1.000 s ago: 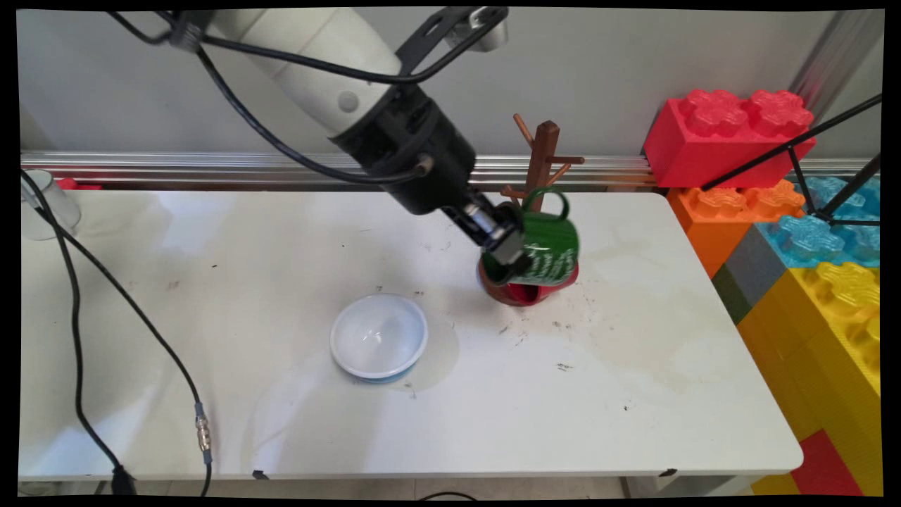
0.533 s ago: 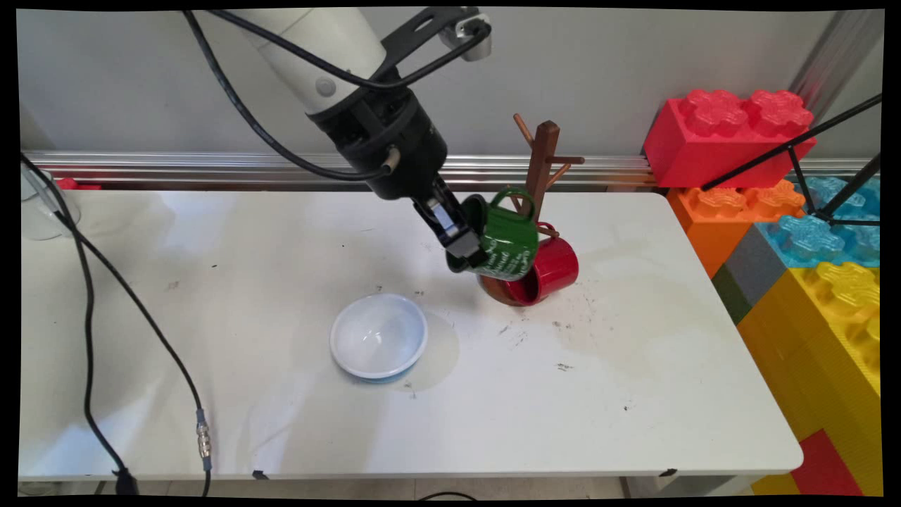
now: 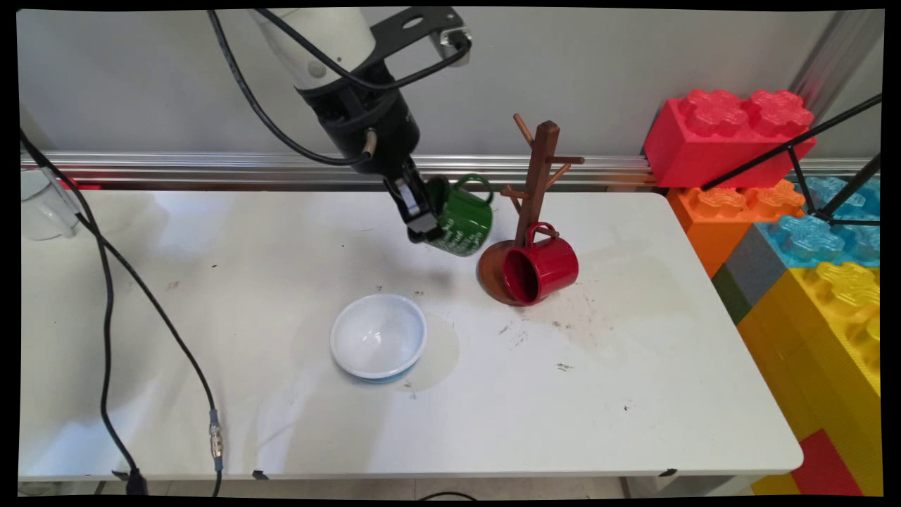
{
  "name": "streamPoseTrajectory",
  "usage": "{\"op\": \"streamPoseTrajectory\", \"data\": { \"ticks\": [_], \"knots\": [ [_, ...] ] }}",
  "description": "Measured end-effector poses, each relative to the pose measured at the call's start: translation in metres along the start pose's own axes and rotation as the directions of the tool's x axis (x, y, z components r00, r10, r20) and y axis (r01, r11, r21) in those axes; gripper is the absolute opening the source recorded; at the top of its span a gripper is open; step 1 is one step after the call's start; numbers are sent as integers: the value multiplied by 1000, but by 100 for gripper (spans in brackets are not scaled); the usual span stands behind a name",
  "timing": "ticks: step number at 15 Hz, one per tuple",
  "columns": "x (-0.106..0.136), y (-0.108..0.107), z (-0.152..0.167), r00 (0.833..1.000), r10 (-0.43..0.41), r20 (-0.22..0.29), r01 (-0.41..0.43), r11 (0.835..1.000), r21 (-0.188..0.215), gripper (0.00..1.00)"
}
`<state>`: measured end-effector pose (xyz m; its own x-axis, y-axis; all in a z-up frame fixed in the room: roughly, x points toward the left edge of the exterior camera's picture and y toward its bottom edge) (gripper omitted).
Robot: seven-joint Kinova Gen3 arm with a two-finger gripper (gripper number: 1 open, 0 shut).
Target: Place the picked object on the table
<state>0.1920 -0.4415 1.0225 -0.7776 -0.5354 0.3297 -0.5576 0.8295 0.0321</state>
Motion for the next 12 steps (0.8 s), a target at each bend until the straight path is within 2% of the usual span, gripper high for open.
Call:
{"op": "streamPoseTrajectory", "data": {
  "ticks": [6,12],
  "knots": [
    [-11,-32,2,994,16,109,-25,996,84,0],
    [-27,-62,9,981,18,191,-46,989,142,0]
  ]
}}
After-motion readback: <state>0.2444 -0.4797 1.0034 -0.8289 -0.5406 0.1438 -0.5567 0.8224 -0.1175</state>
